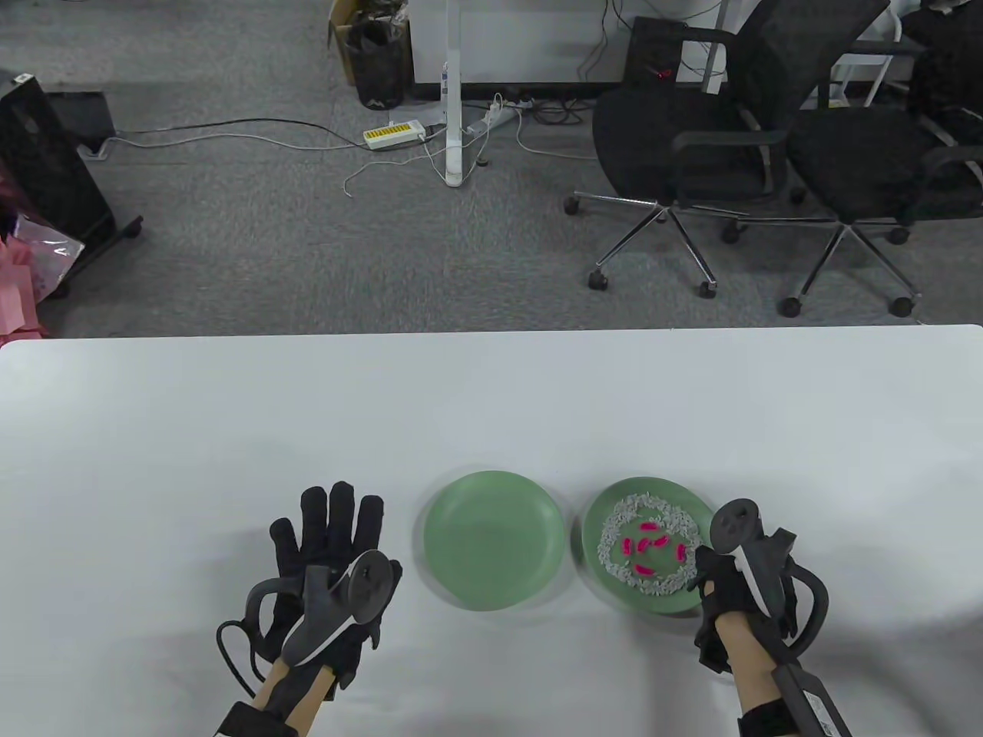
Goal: Pick gummy candy with hand pinch into plate
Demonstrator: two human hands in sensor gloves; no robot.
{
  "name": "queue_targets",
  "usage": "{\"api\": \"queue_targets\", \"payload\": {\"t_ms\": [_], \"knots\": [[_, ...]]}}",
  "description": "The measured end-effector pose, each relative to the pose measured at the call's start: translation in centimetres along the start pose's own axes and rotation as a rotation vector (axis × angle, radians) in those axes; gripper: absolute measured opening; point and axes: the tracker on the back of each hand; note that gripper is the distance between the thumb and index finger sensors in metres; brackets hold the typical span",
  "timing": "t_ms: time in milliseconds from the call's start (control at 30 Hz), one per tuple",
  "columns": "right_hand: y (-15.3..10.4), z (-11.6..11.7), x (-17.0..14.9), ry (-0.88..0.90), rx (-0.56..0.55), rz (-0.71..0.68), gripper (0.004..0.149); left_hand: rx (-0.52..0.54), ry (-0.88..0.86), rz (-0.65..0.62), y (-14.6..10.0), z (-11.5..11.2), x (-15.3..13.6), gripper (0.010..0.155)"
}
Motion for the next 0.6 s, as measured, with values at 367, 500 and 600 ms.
{"api": "queue_targets", "payload": {"t_ms": [367,500,600], "knots": [[1.3,-0.1,-2.7,0.410,0.086,0.061,0.052,-0.011,-0.014,0.025,-0.2,0.5,0.0,0.083],[0.9,-0.8,-2.5,0.440,0.034,0.062,0.051,0.000,-0.041,0.040,-0.3,0.8,-0.2,0.083],[0.4,-1.7,-1.8,0.485,0.036,0.037,0.051,0.004,-0.102,0.059,-0.4,1.3,-0.5,0.083]]}}
Point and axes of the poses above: the tracker on the back of each hand, its own x axis roughly to the thumb side, its own y axis roughly from the wrist to the fingertips, z = x × y, and after that the axes turned 1 degree about -y, right-handed
